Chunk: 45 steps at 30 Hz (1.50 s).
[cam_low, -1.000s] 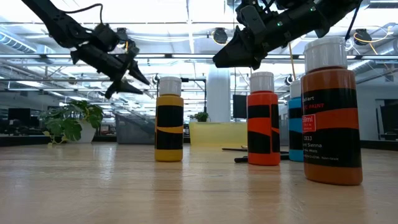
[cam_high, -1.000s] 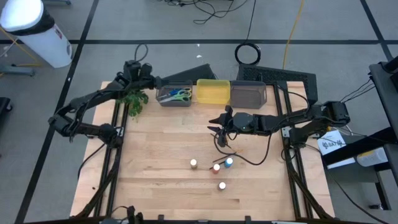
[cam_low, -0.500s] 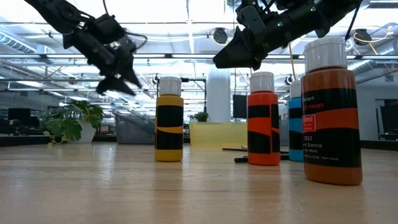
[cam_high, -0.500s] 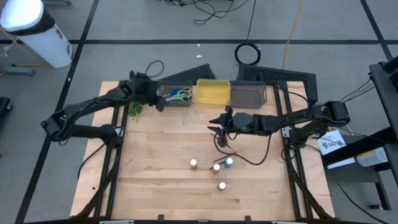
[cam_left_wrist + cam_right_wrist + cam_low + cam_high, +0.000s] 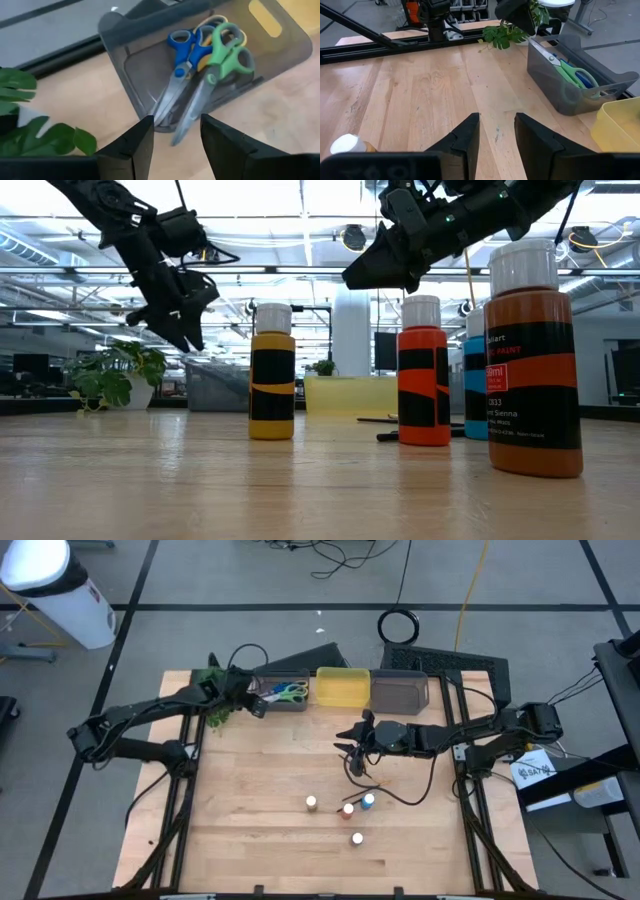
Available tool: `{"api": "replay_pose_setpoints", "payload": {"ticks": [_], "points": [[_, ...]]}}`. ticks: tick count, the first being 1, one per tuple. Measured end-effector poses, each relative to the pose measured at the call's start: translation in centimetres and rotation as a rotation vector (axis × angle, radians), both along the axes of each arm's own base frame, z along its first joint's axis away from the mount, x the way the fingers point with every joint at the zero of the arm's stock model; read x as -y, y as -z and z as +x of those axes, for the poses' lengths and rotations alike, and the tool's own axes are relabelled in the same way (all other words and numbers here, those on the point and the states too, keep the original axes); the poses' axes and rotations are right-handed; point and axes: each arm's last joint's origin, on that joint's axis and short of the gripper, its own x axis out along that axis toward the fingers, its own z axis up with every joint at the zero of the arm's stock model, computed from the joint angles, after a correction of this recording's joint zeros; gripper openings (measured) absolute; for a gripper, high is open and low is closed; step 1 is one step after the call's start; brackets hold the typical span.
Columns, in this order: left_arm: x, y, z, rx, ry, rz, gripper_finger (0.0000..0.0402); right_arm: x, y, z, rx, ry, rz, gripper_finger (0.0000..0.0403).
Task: Pick & Place Paint Supplies
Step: Put the green scissors into the left black bin, then put the blue paint bottle into the yellow bin
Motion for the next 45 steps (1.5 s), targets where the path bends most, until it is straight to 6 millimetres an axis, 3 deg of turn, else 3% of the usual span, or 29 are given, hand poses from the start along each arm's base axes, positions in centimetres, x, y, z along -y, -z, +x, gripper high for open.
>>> {"api": "replay_pose_setpoints", "payload": {"ticks": [8,21,26,32,36,41,45], "points": [[0.3,0.1,0.2,0.052,0.054,-0.074,0.017,0.0,0.0,0.0,-0.001,-0.001,-0.002,0.011],[-0.2,3.5,1.4,-0.149,-0.019,-0.095,0.017,0.0,0.0,0.0,0.002,0.004,0.011,0.0108],[-0.3,3.4,1.6,-0.134,-0.012,-0.086,0.017,0.0,0.0,0.0,0.002,0.004,0.011,0.0109],[0.0,2.2,1.5,-0.033,0.046,-0.102,0.017,0.0,0.1,0.0,-0.003,0.004,0.011,0.0106],[1.1,0.3,1.3,0.052,0.121,-0.073,0.017,0.0,0.2,-0.1,-0.017,0.003,0.007,0.0106],[4.2,-2.6,1.3,0.159,0.251,0.058,0.017,0.0,0.3,-0.3,-0.053,-0.003,-0.001,0.0105],[7.1,-3.5,1.7,0.287,0.409,0.238,0.017,0.0,-0.1,-1.3,-0.108,0.003,0.013,0.0105]]}}
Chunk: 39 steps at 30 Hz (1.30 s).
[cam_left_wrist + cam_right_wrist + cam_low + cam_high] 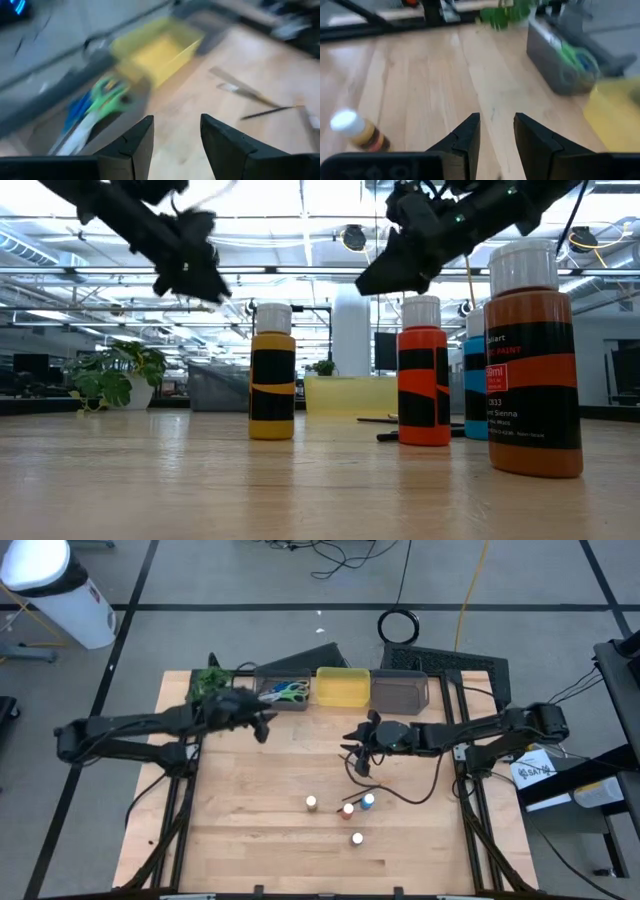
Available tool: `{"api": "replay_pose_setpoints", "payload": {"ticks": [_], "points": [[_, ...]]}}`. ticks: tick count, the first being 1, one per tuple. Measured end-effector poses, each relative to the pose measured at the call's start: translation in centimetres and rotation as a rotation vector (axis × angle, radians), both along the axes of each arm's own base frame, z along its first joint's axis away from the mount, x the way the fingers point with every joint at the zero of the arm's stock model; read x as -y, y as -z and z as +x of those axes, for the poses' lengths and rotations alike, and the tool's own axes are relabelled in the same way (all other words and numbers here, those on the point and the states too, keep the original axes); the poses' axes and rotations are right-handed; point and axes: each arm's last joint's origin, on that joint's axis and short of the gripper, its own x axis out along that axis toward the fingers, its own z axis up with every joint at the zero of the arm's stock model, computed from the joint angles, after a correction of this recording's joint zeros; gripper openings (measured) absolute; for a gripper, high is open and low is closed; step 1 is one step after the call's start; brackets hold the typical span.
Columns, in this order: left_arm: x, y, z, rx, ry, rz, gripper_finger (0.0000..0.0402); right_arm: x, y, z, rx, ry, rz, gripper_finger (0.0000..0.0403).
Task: Pick & Place Paint Supplies
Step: Put the blue paint bottle into the yellow bin
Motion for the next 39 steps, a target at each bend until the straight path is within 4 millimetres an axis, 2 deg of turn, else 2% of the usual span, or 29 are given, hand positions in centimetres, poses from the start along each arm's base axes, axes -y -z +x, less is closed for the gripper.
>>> {"api": "replay_pose_setpoints", "payload": {"ticks": [6,10,15,21,25,28,32,36,39], "points": [[2.7,1.4,-0.3,0.188,0.15,0.148,0.017,-0.2,1.3,-1.2,-0.169,0.034,0.075,0.0105],[3.2,2.4,-0.4,0.213,0.17,0.152,0.017,-1.2,2.3,-1.8,-0.281,-0.015,0.121,0.0105],[3.1,2.7,-0.3,0.2,0.161,0.142,0.017,-2.7,1.7,-1.9,-0.241,-0.085,0.1,0.0105],[3.1,2.8,-0.3,0.214,0.147,0.111,0.017,-5.4,0.5,-2.4,-0.187,-0.383,0.198,0.0105],[3.1,2.8,-0.3,0.219,0.143,0.098,0.017,-7.5,1.3,-3.2,-0.23,-0.536,0.244,0.0105],[3.1,2.8,-0.3,0.227,0.138,0.08,0.017,-8.1,1.8,-3.8,-0.265,-0.582,0.197,0.0105],[3.2,2.8,-0.2,0.234,0.14,0.062,0.017,-7.9,1.1,-5.6,-0.341,-0.53,0.24,0.0105],[3.3,2.8,-0.2,0.235,0.145,0.055,0.017,-7.8,0.7,-8.2,-0.446,-0.365,0.259,0.0105],[3.4,2.8,-0.2,0.234,0.148,0.054,0.017,-7.9,2.1,-10.0,-0.428,-0.292,0.238,0.0105]]}}
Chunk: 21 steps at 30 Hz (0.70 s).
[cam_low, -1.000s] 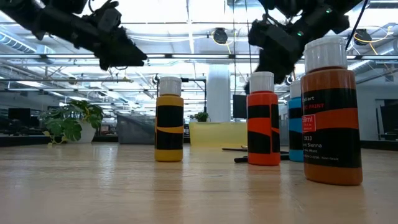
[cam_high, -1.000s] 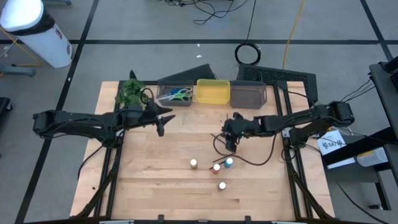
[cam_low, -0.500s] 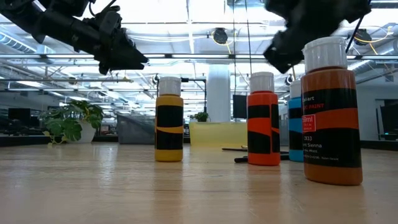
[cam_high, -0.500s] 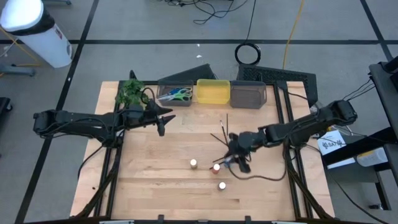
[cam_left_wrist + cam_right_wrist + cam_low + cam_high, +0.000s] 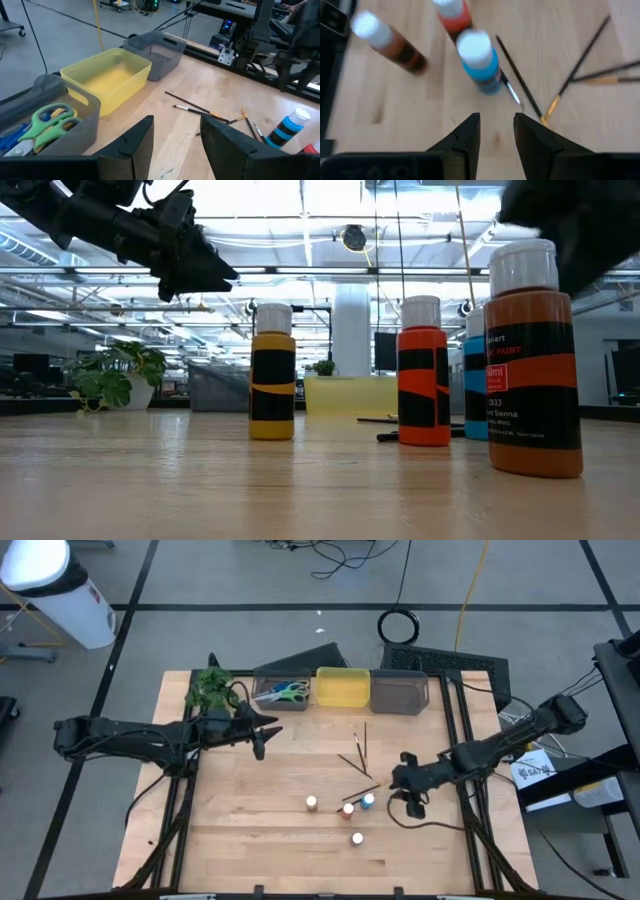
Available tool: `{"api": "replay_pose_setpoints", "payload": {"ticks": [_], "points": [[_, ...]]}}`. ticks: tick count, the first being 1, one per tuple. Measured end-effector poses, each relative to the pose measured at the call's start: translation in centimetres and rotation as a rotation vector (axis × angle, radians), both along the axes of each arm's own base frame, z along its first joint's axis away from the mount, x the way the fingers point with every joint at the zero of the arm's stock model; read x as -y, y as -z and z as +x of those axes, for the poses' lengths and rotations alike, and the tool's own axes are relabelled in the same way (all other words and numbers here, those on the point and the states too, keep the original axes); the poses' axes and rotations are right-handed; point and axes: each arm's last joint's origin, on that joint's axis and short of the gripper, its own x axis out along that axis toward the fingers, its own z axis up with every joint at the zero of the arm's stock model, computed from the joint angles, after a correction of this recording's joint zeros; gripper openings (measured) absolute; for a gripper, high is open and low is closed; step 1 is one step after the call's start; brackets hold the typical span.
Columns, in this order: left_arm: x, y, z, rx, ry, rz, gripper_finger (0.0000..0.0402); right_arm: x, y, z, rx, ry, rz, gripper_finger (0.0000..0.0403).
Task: Pick & Place Paint Supplies
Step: Put the blue paint bottle into the yellow bin
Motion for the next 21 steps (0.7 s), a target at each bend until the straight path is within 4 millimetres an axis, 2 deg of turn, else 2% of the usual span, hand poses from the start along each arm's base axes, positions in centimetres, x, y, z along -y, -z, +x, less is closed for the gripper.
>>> {"api": "replay_pose_setpoints", "payload": {"ticks": [4,6,11,15,21], "points": [[0.0,0.1,0.1,-0.007,0.0,-0.001,0.017,-0.2,3.8,-1.7,0.052,-0.042,0.063,0.0105],[0.0,0.3,0.2,-0.02,0.0,-0.003,0.017,-0.2,5.6,-2.2,0.134,-0.06,0.095,0.0105],[-0.1,1.0,0.7,-0.05,-0.014,-0.003,0.017,0.3,7.9,-3.1,0.341,-0.093,0.132,0.0117],[-0.3,1.4,1.5,-0.042,-0.016,-0.002,0.017,0.6,8.8,-3.8,0.49,-0.069,0.112,0.0164],[-0.4,1.8,2.6,0.001,-0.008,0.001,0.017,0.7,9.9,-3.9,0.515,-0.055,0.05,0.0251]]}}
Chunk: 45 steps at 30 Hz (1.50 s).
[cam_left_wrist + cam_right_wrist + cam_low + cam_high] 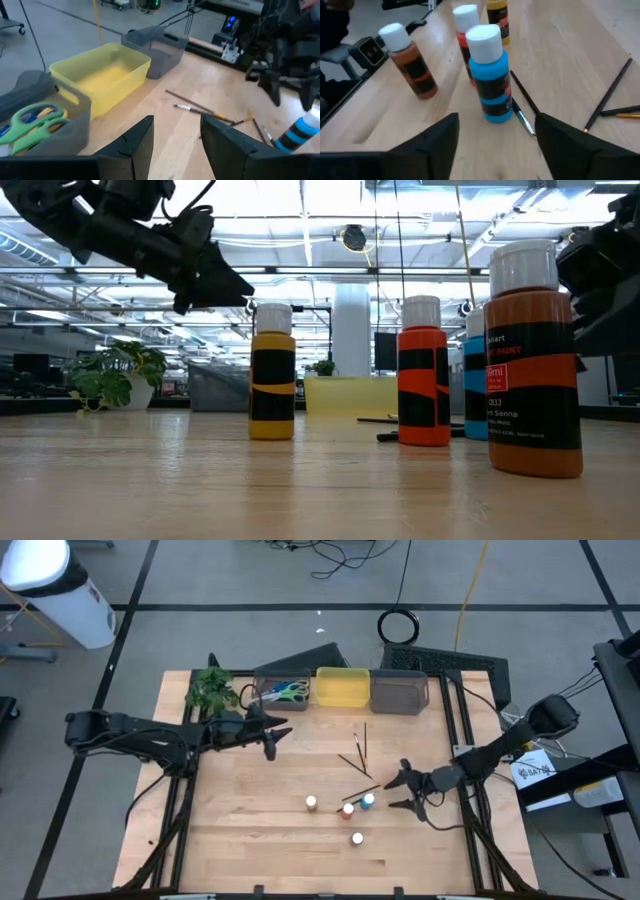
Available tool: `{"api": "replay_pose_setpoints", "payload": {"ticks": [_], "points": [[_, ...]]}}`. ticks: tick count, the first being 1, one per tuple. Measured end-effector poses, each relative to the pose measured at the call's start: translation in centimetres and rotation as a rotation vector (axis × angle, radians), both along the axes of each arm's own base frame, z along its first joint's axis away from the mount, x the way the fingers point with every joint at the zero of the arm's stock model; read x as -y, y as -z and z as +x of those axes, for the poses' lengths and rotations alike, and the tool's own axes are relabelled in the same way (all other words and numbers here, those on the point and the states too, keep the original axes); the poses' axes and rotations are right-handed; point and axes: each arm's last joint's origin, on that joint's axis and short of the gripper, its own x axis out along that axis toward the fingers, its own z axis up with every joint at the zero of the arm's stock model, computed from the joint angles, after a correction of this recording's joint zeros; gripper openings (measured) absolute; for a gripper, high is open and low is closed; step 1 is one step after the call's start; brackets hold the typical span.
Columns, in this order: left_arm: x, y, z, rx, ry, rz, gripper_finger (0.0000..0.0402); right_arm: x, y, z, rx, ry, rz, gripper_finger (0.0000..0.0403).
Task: Pick & Place Paint Supplies
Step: Put the blue paint bottle into the yellow bin
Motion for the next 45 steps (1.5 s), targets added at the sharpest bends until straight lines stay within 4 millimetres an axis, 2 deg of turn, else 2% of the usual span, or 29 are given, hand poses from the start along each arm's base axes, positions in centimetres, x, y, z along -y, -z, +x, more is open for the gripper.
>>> {"api": "replay_pose_setpoints", "payload": {"ticks": [5,14,22,28,37,41,45], "points": [[-0.1,0.2,0.4,0.017,0.0,0.002,0.017,-0.6,0.3,1.4,-0.019,0.041,-0.042,0.0278],[-0.1,0.2,0.4,0.018,0.001,0.002,0.017,-2.4,0.7,5.1,-0.06,0.015,-0.123,0.0266],[-0.1,0.2,0.4,0.017,0.001,0.002,0.017,-2.8,1.7,6.2,-0.057,0.003,-0.198,0.0259],[-0.1,0.2,0.4,0.015,0.004,0.012,0.017,-2.4,1.7,6.4,-0.051,0.031,-0.215,0.0216],[-0.1,0.1,0.4,0.028,-0.002,-0.008,0.017,-1.7,1.4,6.7,-0.044,0.063,-0.209,0.0108],[0.0,-0.7,0.7,0.095,0.014,-0.035,0.017,-1.0,-0.2,6.8,0.007,0.095,-0.192,0.0088],[0.0,-3.5,1.9,0.145,0.091,0.031,0.017,0.6,-2.6,6.8,0.039,0.143,-0.231,0.009]]}}
